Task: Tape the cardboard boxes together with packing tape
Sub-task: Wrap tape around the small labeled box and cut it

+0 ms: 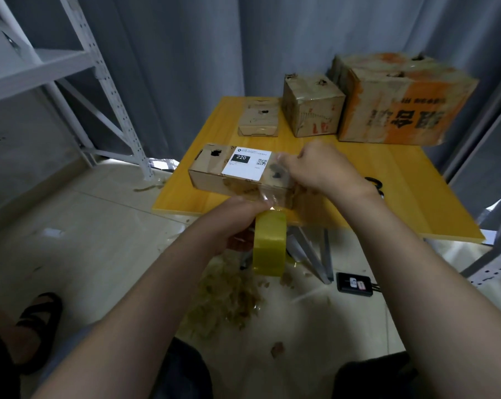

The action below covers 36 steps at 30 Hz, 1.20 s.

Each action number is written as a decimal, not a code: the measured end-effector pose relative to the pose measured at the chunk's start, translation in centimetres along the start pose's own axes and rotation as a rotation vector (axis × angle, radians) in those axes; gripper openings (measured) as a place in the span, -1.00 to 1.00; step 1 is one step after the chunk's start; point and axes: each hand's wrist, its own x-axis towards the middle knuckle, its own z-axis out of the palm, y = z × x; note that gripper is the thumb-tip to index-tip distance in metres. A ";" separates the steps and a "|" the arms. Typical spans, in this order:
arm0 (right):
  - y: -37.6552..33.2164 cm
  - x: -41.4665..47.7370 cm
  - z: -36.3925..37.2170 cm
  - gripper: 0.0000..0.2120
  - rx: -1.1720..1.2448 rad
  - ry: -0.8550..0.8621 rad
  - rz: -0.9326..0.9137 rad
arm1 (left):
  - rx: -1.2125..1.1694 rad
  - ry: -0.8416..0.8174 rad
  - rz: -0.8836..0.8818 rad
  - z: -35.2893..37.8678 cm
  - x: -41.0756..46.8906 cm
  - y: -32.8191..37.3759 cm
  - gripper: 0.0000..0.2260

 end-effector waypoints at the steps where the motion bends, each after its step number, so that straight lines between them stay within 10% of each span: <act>1: -0.2 -0.9 -0.2 -0.47 -0.026 -0.126 0.047 | -0.015 -0.009 -0.013 0.1 -0.1 0.0 -0.74; 5: -0.2 -3.6 0.8 -0.47 0.023 -0.470 0.146 | -0.083 -0.089 -0.052 0.4 -0.9 0.0 -0.81; 14: 2.4 -5.2 1.7 -0.40 0.352 -0.525 0.244 | -0.040 -0.107 0.049 0.9 -2.1 0.4 -0.68; 19: 3.2 -4.8 1.7 -0.45 0.363 -0.587 0.245 | 0.594 0.538 0.512 -2.1 -0.7 1.1 -0.73; 22: 3.4 -4.8 1.7 -0.47 0.364 -0.575 0.237 | 0.803 0.465 0.759 -3.1 1.1 1.6 -0.46; 25: 3.4 -5.1 1.7 -0.48 0.369 -0.556 0.217 | 1.004 0.240 0.598 -2.6 2.6 1.1 -0.10; 36: 4.3 -5.6 -1.1 -0.44 0.447 -0.206 0.209 | 1.343 0.682 0.610 -0.5 2.5 -0.9 -0.01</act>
